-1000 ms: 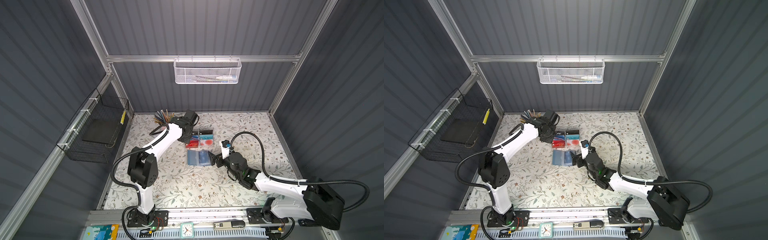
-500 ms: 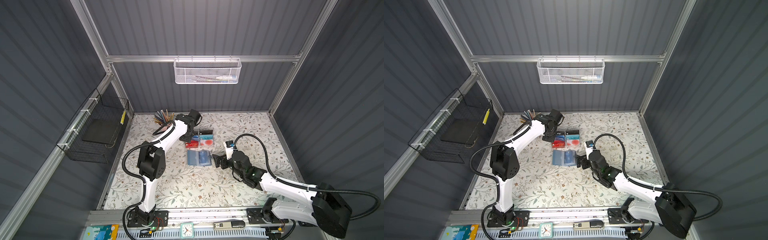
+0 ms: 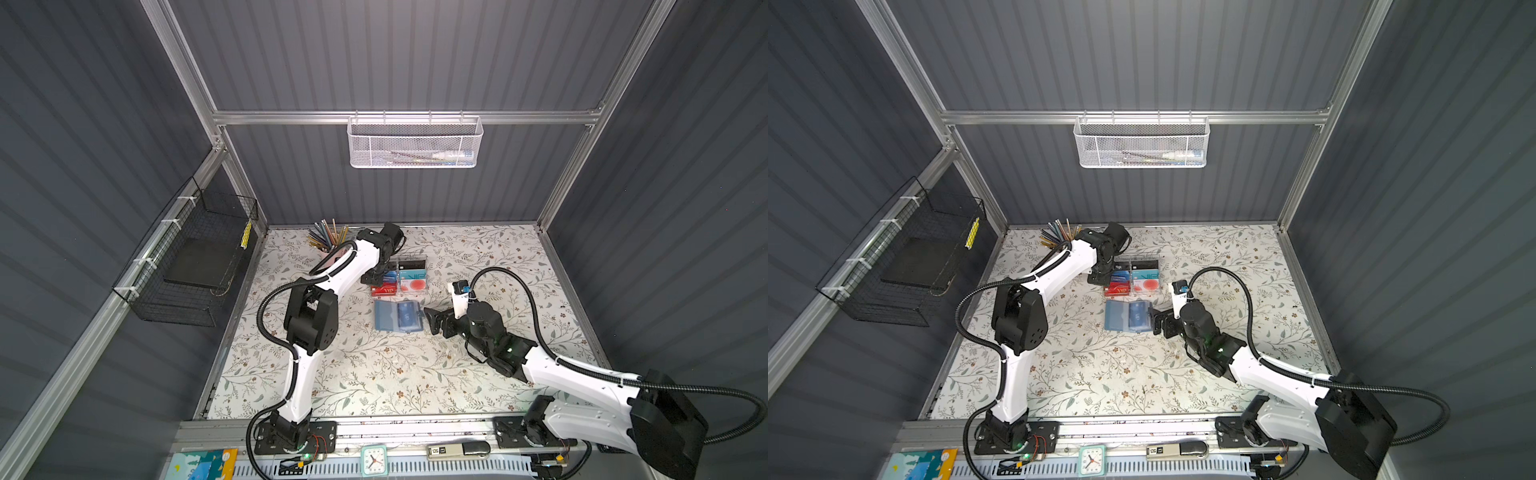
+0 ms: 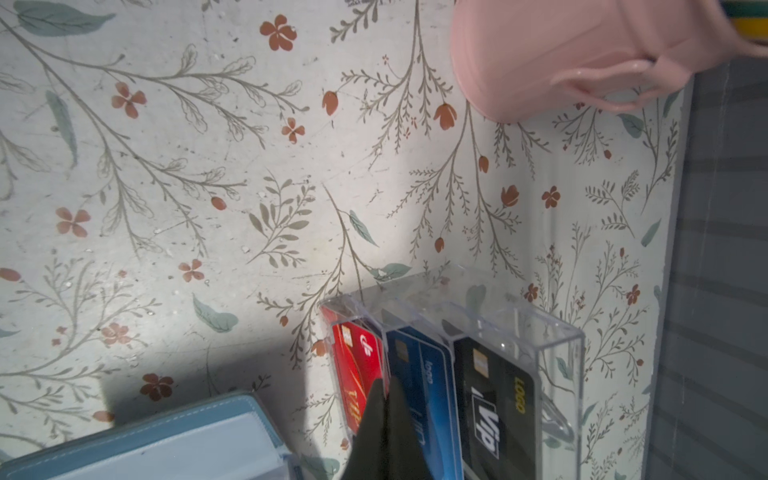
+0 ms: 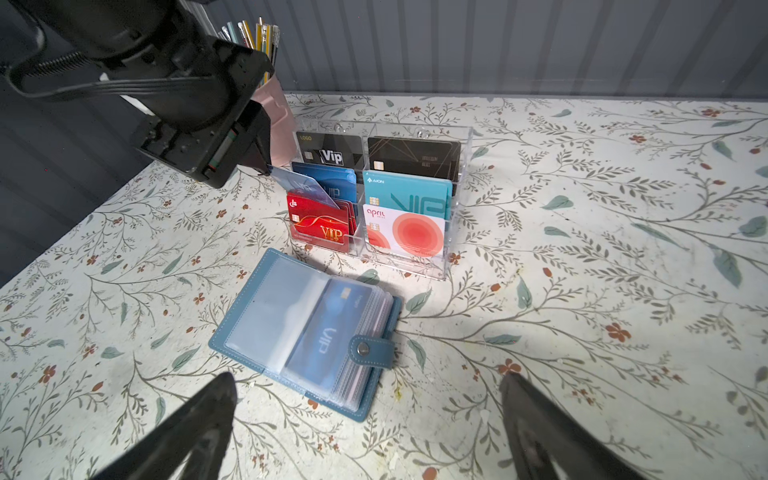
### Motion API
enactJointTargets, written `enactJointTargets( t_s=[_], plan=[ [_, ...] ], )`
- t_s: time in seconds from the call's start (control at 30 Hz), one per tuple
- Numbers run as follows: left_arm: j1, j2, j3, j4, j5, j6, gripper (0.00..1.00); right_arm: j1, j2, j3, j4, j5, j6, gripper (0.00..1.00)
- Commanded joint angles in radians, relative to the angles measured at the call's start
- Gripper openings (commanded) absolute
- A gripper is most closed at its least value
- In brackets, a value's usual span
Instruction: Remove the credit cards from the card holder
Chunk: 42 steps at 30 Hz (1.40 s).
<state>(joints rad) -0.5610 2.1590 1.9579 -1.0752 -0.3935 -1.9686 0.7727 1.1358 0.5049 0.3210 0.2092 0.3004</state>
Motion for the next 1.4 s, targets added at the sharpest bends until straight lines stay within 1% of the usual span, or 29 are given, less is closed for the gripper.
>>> enactJointTargets(
  t_s=[0.0,0.2,0.43,0.63,0.77,1.1,1.27,1.37],
  plan=[
    [0.007,0.016,0.026,-0.015,-0.04,-0.032,0.0,-0.004,-0.01,-0.009,0.009,-0.022,0.009,0.99],
    [0.012,0.014,0.003,0.023,-0.044,-0.038,0.0,-0.006,-0.01,-0.022,0.025,-0.023,0.011,0.99],
    [0.009,0.009,-0.008,0.055,-0.006,-0.019,0.0,-0.01,0.001,-0.023,0.036,-0.031,0.014,0.99],
    [0.009,0.019,-0.005,0.055,-0.028,-0.033,0.0,-0.013,-0.01,-0.035,0.044,-0.034,0.017,0.99],
    [0.009,0.035,-0.011,0.055,-0.037,-0.051,0.0,-0.016,-0.048,-0.043,0.044,-0.038,0.019,0.99],
    [0.009,0.048,-0.017,0.053,-0.048,-0.061,0.0,-0.019,-0.041,-0.046,0.058,-0.057,0.02,0.99],
    [0.01,0.041,-0.026,0.047,-0.058,-0.068,0.03,-0.019,-0.033,-0.047,0.064,-0.06,0.022,0.99],
    [0.009,0.046,-0.024,0.054,-0.052,-0.065,0.07,-0.019,-0.033,-0.048,0.066,-0.065,0.023,0.99]
  ],
)
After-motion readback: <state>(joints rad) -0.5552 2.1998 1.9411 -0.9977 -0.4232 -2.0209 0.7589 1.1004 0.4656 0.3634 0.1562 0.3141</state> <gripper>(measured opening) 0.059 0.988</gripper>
